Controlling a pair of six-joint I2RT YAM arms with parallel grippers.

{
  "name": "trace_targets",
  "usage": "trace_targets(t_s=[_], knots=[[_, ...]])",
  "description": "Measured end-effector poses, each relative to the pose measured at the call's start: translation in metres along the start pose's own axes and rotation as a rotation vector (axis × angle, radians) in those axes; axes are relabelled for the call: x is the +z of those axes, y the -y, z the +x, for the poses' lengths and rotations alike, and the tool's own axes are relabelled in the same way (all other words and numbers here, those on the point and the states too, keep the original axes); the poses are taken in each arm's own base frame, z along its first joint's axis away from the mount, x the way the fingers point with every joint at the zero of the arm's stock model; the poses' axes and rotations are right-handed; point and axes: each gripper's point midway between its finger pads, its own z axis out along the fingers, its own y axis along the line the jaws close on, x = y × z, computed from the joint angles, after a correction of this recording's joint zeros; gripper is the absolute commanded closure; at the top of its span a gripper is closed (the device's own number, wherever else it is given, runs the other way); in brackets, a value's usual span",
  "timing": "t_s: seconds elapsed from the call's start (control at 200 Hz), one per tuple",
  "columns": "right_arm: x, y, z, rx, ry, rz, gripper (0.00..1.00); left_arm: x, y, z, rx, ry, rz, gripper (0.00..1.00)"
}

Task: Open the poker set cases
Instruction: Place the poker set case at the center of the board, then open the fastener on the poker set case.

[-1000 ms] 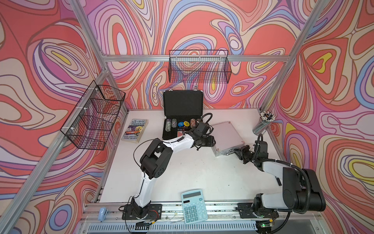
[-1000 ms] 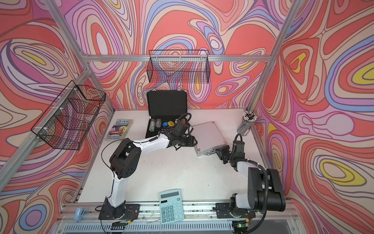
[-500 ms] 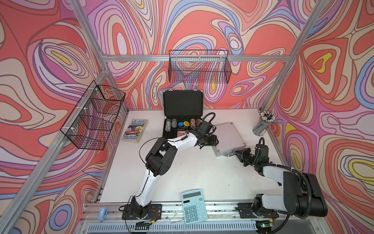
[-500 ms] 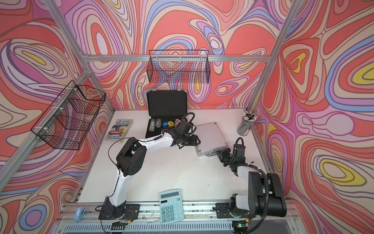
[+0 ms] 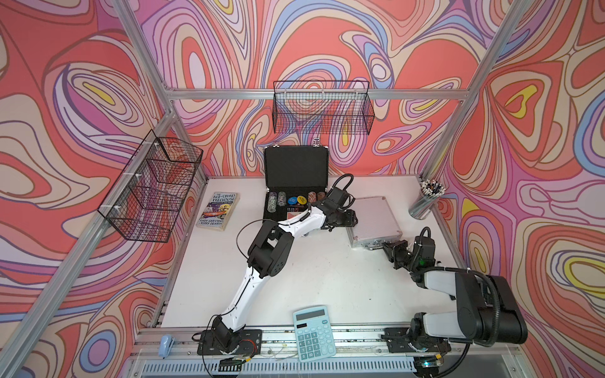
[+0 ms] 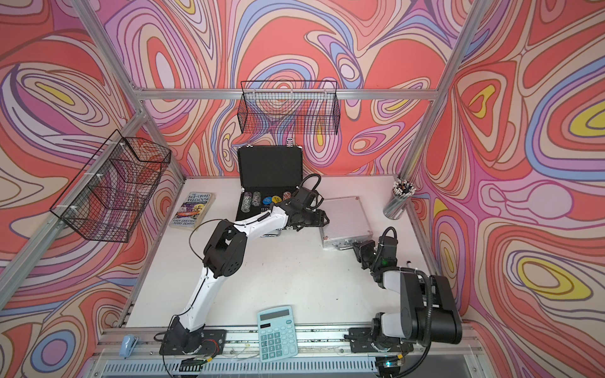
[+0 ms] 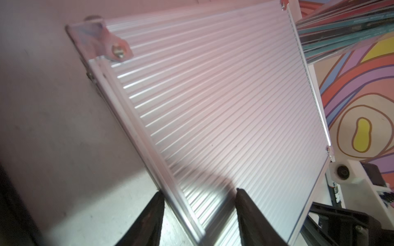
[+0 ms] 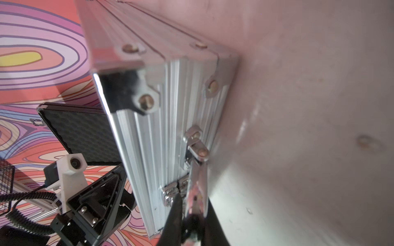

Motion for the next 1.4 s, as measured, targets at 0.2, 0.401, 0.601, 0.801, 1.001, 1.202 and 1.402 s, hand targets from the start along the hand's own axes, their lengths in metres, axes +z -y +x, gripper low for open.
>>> trace_targets(t_s=[0.2, 0.401, 0.601, 0.801, 1.001, 1.202, 1.402], knots=[[0.014, -0.003, 0.003, -0.007, -0.021, -0.022, 0.91, 0.004, -0.009, -0.018, 0.017, 0.022, -0.008, 0.45], [0.029, -0.002, 0.018, -0.06, -0.074, -0.019, 0.66, 0.003, -0.022, -0.034, 0.032, 0.039, 0.001, 0.47], [0.023, -0.009, 0.023, -0.231, -0.091, 0.037, 0.47, 0.001, -0.025, -0.041, 0.067, 0.044, 0.018, 0.48], [0.002, -0.035, 0.001, -0.436, 0.001, 0.119, 0.45, 0.0, -0.029, -0.04, 0.086, 0.038, 0.027, 0.48], [-0.017, -0.067, -0.017, -0.618, 0.057, 0.198, 0.46, -0.006, -0.03, -0.027, 0.085, 0.023, 0.043, 0.48], [-0.023, -0.107, -0.018, -0.801, 0.041, 0.221, 0.46, -0.012, -0.029, -0.021, 0.097, 0.016, 0.048, 0.49], [-0.017, -0.098, 0.021, -0.973, -0.055, 0.303, 0.48, -0.017, -0.03, -0.014, 0.098, 0.012, 0.054, 0.49]])
